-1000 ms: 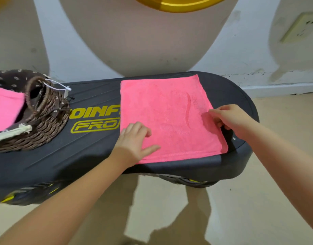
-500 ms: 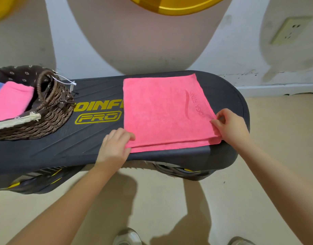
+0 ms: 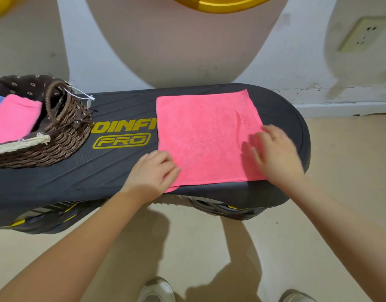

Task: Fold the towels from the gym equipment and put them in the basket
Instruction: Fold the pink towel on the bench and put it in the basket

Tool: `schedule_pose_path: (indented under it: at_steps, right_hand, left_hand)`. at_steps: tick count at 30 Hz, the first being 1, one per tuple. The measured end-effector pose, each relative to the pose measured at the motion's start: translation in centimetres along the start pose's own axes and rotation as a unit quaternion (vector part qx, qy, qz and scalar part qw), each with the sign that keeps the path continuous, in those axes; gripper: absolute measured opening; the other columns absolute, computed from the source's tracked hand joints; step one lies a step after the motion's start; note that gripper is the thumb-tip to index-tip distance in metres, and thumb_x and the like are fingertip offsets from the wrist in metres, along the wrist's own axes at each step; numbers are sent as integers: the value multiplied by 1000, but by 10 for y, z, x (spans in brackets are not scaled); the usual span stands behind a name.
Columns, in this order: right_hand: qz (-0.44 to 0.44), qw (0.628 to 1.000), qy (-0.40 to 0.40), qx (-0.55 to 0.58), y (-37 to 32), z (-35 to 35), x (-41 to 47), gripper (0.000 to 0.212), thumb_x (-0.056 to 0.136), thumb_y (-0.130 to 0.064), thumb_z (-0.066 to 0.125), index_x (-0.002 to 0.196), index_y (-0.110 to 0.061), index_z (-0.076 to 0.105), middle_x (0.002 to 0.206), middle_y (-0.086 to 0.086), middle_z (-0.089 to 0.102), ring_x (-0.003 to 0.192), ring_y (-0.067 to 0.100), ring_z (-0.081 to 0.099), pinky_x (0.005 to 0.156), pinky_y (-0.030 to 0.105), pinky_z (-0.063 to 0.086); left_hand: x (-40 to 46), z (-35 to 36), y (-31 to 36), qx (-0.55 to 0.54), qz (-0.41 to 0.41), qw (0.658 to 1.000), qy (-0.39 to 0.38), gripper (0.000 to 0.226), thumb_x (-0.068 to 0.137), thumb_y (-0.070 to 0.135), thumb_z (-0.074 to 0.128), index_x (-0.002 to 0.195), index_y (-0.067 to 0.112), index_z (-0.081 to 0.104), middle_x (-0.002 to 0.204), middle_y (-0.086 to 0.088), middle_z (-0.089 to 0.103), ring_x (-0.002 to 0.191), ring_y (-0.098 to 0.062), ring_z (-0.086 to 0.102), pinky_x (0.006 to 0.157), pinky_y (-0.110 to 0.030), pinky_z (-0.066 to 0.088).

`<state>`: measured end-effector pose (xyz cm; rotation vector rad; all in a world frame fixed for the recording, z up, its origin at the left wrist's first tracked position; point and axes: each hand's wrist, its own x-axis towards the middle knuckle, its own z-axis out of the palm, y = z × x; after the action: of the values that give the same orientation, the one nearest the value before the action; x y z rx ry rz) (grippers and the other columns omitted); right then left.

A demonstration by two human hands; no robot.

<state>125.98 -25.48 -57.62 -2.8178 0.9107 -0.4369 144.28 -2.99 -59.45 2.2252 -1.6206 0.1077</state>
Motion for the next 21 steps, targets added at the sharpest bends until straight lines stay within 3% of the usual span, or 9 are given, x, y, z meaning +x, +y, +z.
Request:
schedule_pose_path:
  at_steps: [2, 4, 6, 9, 13, 17, 19, 21]
  right_hand:
    - [-102, 990, -99, 24, -23, 11, -2, 62, 89, -46, 28, 131, -6, 50, 147, 20, 37, 137, 37, 32, 112, 46, 25]
    - [-130, 971, -199, 12, -37, 23, -5, 80, 83, -60, 7, 148, -17, 21, 159, 5, 11, 147, 24, 7, 118, 39, 5]
    - [-129, 964, -230, -31, -35, 34, -9, 91, 74, -73, -8, 150, -24, 2, 159, -3, -3, 147, 18, -4, 118, 37, -3]
    - [-96, 965, -236, -58, -18, 36, -9, 95, 68, -77, -14, 149, -28, -3, 159, -5, -8, 147, 16, -6, 117, 36, -4]
    - [-48, 965, -235, -105, 14, 27, -16, 98, 64, -73, -17, 150, -28, -2, 159, -5, -6, 147, 15, -4, 117, 40, -2]
    - [-16, 958, -256, -127, 30, 16, -16, 83, 77, -65, -11, 150, -26, -4, 159, -7, -10, 147, 13, -6, 117, 45, -5]
    - [-23, 957, -255, -136, 28, 9, -14, 69, 91, -59, 4, 150, -23, 4, 159, -5, -5, 147, 14, -3, 116, 48, -6]
    - [-54, 973, -200, -99, 19, 1, -12, 68, 91, -54, 10, 146, -18, 27, 158, 2, 16, 146, 21, 14, 116, 49, 1]
  left_hand:
    - [16, 6, 12, -11, -53, 998, -35, 43, 91, 36, 32, 103, 10, 64, 112, -9, 61, 104, -25, 55, 91, -42, 47]
    - [24, 16, 20, 0, -96, 986, -133, 67, 87, 50, 21, 141, 13, 35, 152, -7, 28, 140, -21, 26, 116, -36, 18]
    - [20, 27, 18, 40, -93, 974, -201, 87, 77, 66, 3, 149, 18, 4, 158, 0, -5, 146, -14, -4, 115, -27, -6]
    - [9, 28, 6, 70, -93, 969, -219, 100, 64, 74, -3, 148, 19, -10, 155, 1, -19, 144, -12, -14, 111, -25, -14]
    - [-3, 19, -6, 83, -88, 962, -243, 112, 57, 81, 8, 147, 17, -15, 147, 6, -29, 140, -6, -19, 113, -25, -11]
    - [-10, 9, -9, 83, -77, 960, -258, 114, 59, 81, 21, 147, 16, -14, 155, 0, -21, 144, -11, -15, 112, -24, -10]
    - [-13, -1, -9, 68, -50, 960, -265, 100, 77, 69, 42, 149, 16, -3, 156, 1, -14, 145, -13, -9, 111, -22, -10]
    - [-16, -9, -12, 35, -19, 969, -245, 71, 86, 47, 56, 144, 15, 29, 157, 4, 8, 145, -13, 8, 114, -22, 2]
